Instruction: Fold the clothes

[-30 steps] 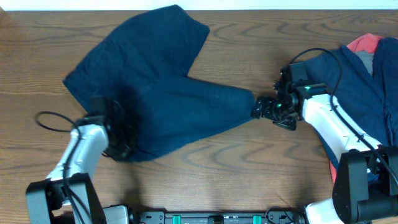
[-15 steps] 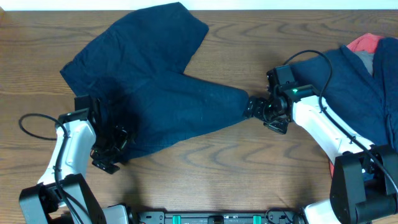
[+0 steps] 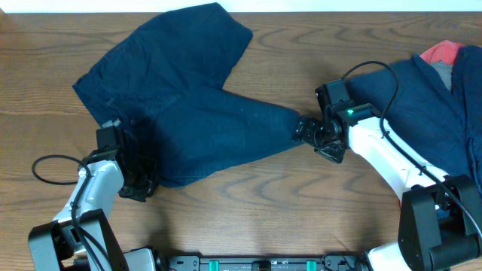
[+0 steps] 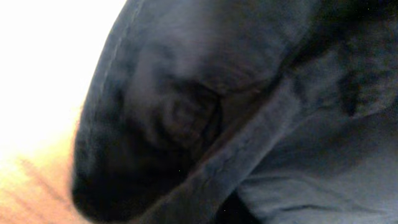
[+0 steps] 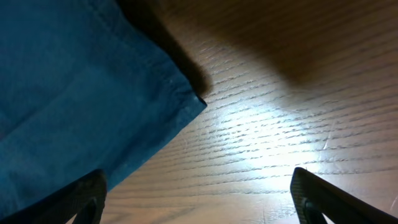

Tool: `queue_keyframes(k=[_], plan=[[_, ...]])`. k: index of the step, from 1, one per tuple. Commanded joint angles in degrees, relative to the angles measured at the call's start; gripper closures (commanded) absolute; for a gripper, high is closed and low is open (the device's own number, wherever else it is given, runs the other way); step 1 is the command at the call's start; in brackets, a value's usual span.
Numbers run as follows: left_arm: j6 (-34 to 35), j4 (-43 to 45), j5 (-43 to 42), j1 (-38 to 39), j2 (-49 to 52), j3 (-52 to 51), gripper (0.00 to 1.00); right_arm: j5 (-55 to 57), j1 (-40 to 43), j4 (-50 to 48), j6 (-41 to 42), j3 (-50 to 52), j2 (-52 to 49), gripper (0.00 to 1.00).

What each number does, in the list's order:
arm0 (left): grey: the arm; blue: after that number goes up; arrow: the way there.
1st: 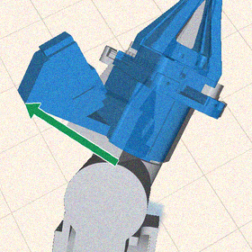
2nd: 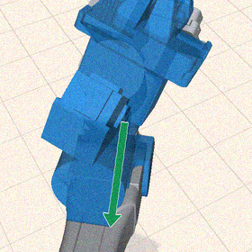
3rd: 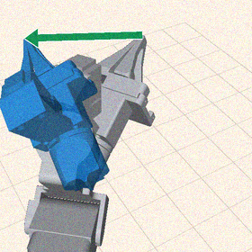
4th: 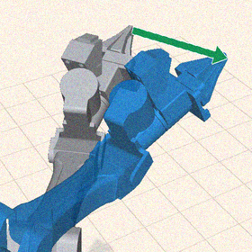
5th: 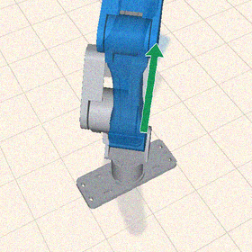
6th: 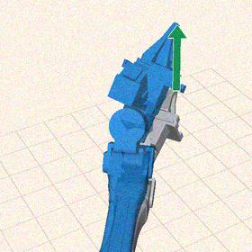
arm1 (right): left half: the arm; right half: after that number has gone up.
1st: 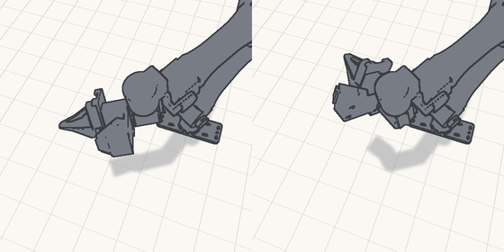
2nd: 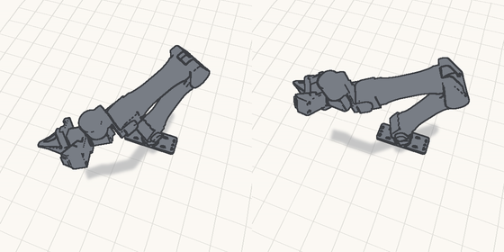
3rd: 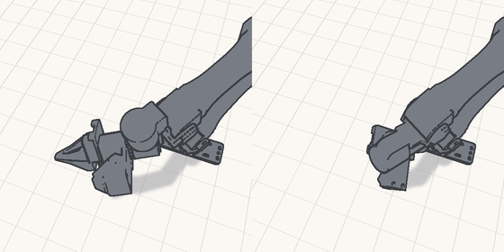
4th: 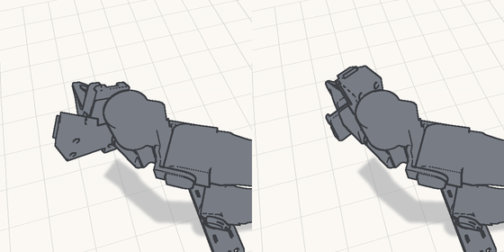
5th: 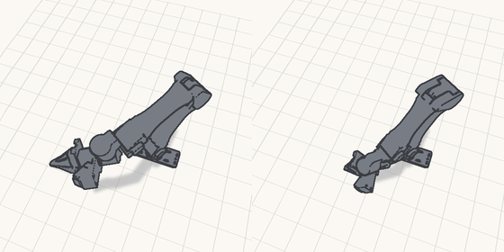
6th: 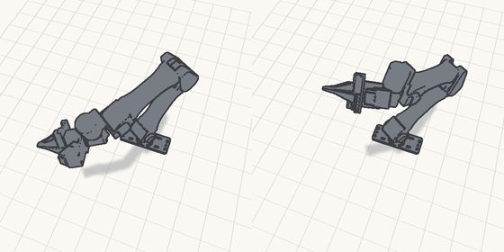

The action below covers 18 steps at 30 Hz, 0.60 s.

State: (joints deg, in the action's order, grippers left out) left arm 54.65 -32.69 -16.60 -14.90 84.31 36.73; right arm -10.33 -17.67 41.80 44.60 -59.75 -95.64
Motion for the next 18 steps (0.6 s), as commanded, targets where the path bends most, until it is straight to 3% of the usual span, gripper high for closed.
queue_keyframes(k=[1,12,18], plan=[[0.9,-0.9,0.7,-0.2,1.0,-1.2,0.94,1.4,-1.4,-0.3,1.9,-0.3,-0.4,0.09],[-10.6,-15.6,0.5,-0.2,1.0,-1.2,0.94,1.5,-6.4,-7.0,6.2,0.9,-4.6,0.10],[-13.1,-15.8,0.6,-0.2,1.0,-1.2,0.94,1.2,-8.9,-2.1,12.2,0.9,-9.2,0.08]])
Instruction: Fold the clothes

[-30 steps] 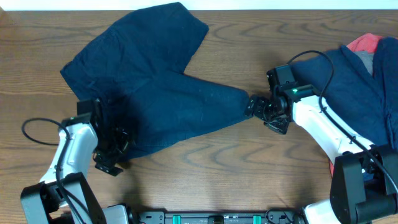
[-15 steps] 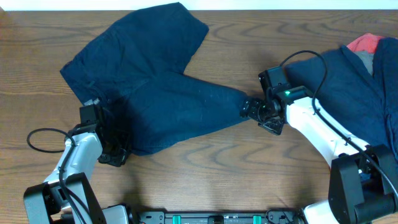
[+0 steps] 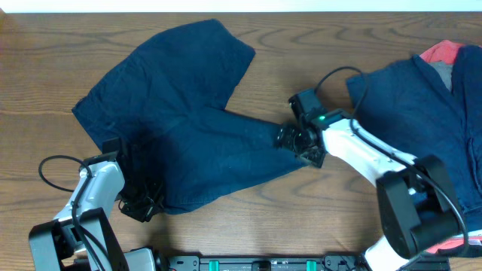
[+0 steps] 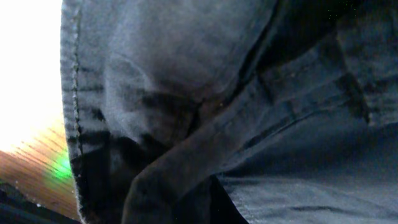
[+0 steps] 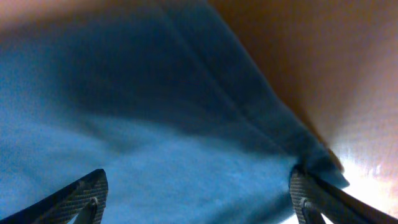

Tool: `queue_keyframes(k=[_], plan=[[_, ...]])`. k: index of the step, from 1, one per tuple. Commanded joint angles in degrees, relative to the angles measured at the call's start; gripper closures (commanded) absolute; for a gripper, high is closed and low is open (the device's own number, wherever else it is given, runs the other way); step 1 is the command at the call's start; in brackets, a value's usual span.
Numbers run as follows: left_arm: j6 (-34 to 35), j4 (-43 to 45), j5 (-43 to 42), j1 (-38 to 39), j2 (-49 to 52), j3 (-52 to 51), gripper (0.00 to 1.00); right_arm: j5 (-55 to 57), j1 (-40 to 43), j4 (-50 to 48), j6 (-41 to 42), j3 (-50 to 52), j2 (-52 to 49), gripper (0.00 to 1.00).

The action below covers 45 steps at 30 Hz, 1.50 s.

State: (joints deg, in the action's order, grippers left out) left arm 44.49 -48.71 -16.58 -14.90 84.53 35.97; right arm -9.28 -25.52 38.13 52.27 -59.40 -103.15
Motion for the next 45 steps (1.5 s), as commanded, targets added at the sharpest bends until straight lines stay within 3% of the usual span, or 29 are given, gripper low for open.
queue_keyframes(k=[1,13,21,36,42,45], plan=[[-2.9,0.8,0.6,-0.2,0.7,-0.5,0.94,0.5,-1.0,2.6,5.4,0.6,-1.8,0.07],[-3.0,3.4,0.8,-0.2,0.7,-0.5,0.94,3.7,1.7,8.6,5.8,0.6,7.8,0.07],[-3.0,3.3,0.8,-0.2,0.7,-0.5,0.94,6.8,-2.8,6.9,8.2,1.1,4.5,0.10],[-2.9,3.4,0.7,-0.2,0.7,-0.5,0.94,9.0,-3.0,5.5,15.2,2.1,1.1,0.13],[-2.9,3.4,0.8,-0.2,0.7,-0.5,0.94,11.9,-3.0,-2.4,16.9,6.7,1.0,0.23],[-2.9,3.4,0.8,-0.2,0.7,-0.5,0.94,11.8,-3.0,-5.9,16.9,9.5,1.0,0.40]])
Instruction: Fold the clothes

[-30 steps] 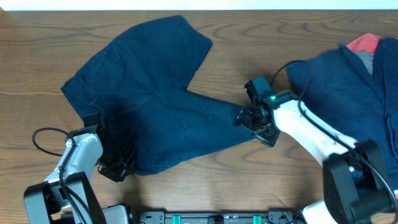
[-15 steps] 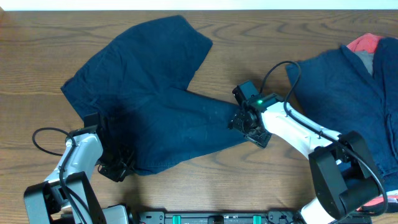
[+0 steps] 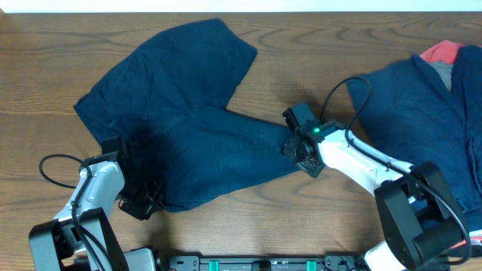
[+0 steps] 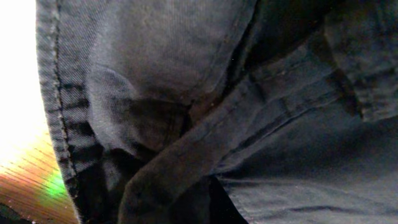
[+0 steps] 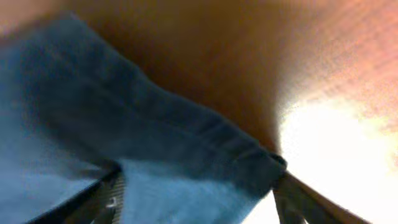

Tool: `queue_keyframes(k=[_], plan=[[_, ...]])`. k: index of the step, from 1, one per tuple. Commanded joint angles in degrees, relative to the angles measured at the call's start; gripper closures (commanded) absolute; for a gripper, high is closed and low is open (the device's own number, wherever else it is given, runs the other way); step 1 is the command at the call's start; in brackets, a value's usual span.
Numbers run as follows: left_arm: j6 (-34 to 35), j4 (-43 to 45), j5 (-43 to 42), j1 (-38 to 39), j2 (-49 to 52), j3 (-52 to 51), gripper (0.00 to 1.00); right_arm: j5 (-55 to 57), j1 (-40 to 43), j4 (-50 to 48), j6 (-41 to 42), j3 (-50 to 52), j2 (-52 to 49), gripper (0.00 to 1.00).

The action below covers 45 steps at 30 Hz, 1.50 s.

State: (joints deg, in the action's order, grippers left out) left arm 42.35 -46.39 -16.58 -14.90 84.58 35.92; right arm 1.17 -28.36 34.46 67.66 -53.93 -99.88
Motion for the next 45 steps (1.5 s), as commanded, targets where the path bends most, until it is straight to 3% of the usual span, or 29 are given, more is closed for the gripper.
queue_keyframes(k=[1,5,14,22,27,33,41,45], plan=[[-0.8,1.0,0.8,-0.2,0.7,-0.4,0.94,1.5,-0.2,-2.7,1.5,4.5,-2.3,0.50],[-1.4,1.0,0.7,-0.2,0.7,-0.4,0.94,4.5,0.2,-2.8,0.1,4.8,-2.2,0.99],[-9.8,1.0,-7.6,1.8,0.2,0.5,0.94,4.6,8.3,4.8,-9.9,1.9,3.9,0.99],[-10.6,1.0,-10.0,13.5,-7.0,1.1,0.94,5.5,21.5,14.8,-19.2,0.7,20.3,0.99],[-10.6,-1.4,-10.0,19.9,-15.9,1.2,0.94,5.7,25.1,21.7,-24.8,0.7,29.9,0.99],[-10.6,-7.4,-9.9,21.6,-31.4,1.7,0.94,7.9,25.4,28.0,-27.9,0.2,40.0,0.99],[-10.6,-11.2,-9.2,21.6,-50.8,7.3,0.94,9.6,25.4,26.7,-39.0,-8.8,46.8,0.99],[-10.1,-8.8,-2.5,21.6,-54.6,10.2,0.94,9.1,25.3,21.4,-44.7,-13.4,46.4,0.99]])
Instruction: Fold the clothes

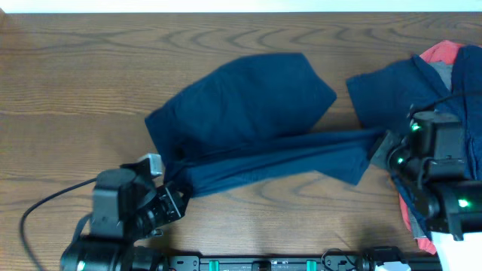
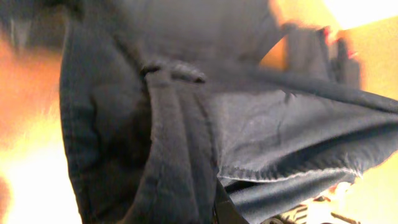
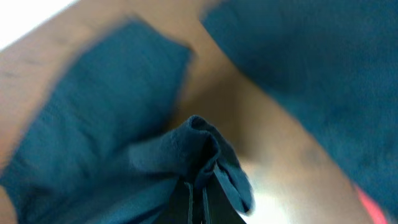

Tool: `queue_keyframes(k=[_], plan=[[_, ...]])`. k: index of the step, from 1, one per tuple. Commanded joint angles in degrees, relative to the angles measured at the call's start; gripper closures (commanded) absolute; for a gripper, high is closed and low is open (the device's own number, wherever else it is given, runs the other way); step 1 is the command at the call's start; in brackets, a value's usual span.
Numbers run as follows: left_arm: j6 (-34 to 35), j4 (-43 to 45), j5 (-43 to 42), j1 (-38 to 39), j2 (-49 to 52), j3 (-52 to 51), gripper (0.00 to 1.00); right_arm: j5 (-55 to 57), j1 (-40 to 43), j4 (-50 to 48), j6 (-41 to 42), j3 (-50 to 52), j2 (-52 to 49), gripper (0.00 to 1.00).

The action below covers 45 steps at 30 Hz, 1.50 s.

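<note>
Dark navy shorts [image 1: 248, 105] hang stretched between both grippers above the wooden table [image 1: 75, 68]. My left gripper [image 1: 170, 202] is shut on the waistband corner at the lower left; the left wrist view shows the bunched band [image 2: 168, 137] filling the frame, with the jaws [image 2: 214, 208] mostly hidden by cloth. My right gripper [image 1: 382, 148] is shut on a leg hem at the right; the right wrist view shows that hem [image 3: 202, 140] pinched between the closed fingers of the gripper [image 3: 198, 196].
A pile of other clothes [image 1: 444, 98], dark blue with a red piece [image 1: 444, 51] on top, lies at the table's right edge beside and under my right arm. Bare wood shows to the left and along the front.
Both arms have risen toward the camera. The shorts, which lay flat at the left, are now lifted, shifted right and pulled taut between the grippers. The right gripper is now shut on the hem.
The left gripper stayed on the waistband corner throughout. The right gripper first stood open beside the leg hem, then had the hem between its open fingers, then pressed low on it. Now both hold the shorts up, stretched between them.
</note>
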State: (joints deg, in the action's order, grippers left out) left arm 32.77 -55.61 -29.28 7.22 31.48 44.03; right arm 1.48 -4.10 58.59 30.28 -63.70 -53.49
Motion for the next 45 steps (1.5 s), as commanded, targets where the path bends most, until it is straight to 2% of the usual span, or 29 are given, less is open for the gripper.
queue_keyframes(k=[1,5,9,14,21,29,35,37,38,39,40,41,42,45], plan=[[-0.5,1.6,11.4,-0.5,-1.6,2.1,0.94,8.1,1.0,-4.5,-8.5,-4.0,-0.2,0.99],[3.3,4.4,15.4,-0.5,1.3,2.1,0.94,3.6,1.0,-11.8,-12.2,-4.1,-2.3,0.99],[8.1,6.3,19.3,-0.5,7.1,2.1,0.94,2.3,1.0,-15.7,-12.2,-4.1,-6.7,0.99],[12.7,8.5,23.9,-0.6,15.0,2.1,0.94,-2.6,0.6,-20.8,-12.8,-4.1,-15.0,0.99],[22.3,11.3,29.0,-2.0,26.5,2.1,0.94,-3.0,-3.1,-30.7,-16.2,-4.1,-26.8,0.99],[22.4,21.5,30.4,-4.7,37.7,2.1,0.93,-3.0,-6.9,-43.4,-16.8,-4.1,-38.8,0.99],[22.4,29.1,30.4,-5.1,45.8,2.1,0.85,-3.6,-9.6,-52.9,-16.6,-4.1,-47.3,0.97],[22.1,31.7,30.5,-5.1,48.3,2.1,0.84,-4.9,-10.4,-56.6,-16.6,-4.1,-49.4,0.88],[22.0,33.1,30.4,-5.1,49.5,2.1,0.83,-5.9,-10.8,-58.8,-16.1,-4.1,-50.5,0.81],[21.9,34.9,30.4,-5.1,50.6,2.1,0.75,-6.5,-11.1,-60.6,-15.6,-4.1,-51.3,0.62],[21.9,36.6,30.4,-5.2,51.4,2.1,0.69,-6.9,-11.4,-62.4,-15.3,-4.1,-52.0,0.31],[21.9,37.9,30.2,-5.4,51.7,2.1,0.62,-6.9,-11.5,-63.5,-15.1,-4.1,-52.3,0.10],[21.9,39.3,29.7,-5.7,51.8,2.1,0.57,-6.9,-11.6,-64.3,-15.1,-4.1,-52.3,0.02],[20.4,42.7,27.9,-7.8,50.2,2.1,0.47,-6.9,-11.0,-64.7,-15.1,-4.1,-51.1,0.01]])
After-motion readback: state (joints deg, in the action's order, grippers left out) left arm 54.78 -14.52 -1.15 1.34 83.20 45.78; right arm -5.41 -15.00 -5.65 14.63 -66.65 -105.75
